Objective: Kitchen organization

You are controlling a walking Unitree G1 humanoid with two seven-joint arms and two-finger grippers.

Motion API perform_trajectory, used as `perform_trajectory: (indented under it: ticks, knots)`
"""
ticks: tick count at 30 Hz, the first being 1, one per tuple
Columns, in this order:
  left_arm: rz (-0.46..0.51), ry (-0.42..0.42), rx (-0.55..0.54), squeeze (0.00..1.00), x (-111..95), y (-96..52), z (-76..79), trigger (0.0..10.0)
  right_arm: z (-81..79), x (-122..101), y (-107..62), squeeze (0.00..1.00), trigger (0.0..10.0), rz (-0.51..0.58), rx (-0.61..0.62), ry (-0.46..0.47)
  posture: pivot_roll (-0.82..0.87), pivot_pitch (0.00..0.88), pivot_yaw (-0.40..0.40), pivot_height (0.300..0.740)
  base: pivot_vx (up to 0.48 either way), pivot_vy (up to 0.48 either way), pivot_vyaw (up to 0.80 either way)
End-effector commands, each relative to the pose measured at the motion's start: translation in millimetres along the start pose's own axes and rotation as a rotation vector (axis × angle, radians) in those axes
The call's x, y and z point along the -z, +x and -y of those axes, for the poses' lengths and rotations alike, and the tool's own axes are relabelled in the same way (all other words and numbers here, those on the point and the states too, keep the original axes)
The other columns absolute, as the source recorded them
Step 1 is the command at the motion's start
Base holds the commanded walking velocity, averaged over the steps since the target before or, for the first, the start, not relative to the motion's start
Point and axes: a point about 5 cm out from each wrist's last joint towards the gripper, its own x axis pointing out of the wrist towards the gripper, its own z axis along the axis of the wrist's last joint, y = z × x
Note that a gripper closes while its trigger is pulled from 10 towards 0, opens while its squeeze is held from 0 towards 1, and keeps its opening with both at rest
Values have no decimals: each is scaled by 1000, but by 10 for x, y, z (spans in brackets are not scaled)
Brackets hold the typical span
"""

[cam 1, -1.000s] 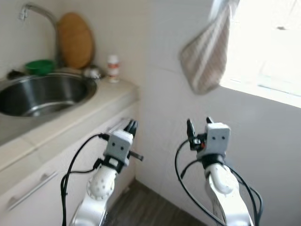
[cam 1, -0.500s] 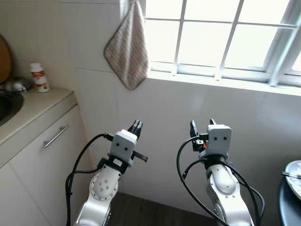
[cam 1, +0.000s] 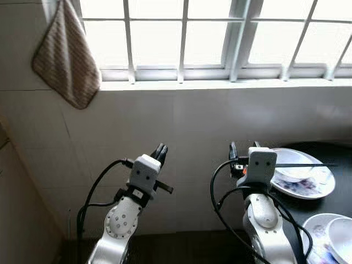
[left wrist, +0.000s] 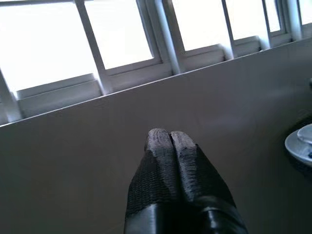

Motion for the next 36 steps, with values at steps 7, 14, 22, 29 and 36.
perform_trajectory:
  ticks: [7,14,22,29,36]
  knots:
    - [1,5,14,0,-14,21,34,10000,76,19,6,0,10000,-15,54,-34,26,0,-17,740,0,-48,-800]
    - [23,-26,-4,0,-29,20,16,10000,86,19,19,0,10000,-16,60,-40,22,0,-15,740,0,-297,-800]
    - [-22,-31,-25,0,32,1,-15,10000,79,13,31,0,10000,-12,56,-70,25,0,-19,740,0,0,-787]
    - [-47,-52,-31,0,60,-1,-15,10000,63,-1,50,0,10000,0,43,-100,25,0,-21,740,0,130,-445]
    - [-41,-60,-43,0,58,4,-34,10000,68,22,55,0,10000,-11,45,-103,26,0,-22,740,0,480,0]
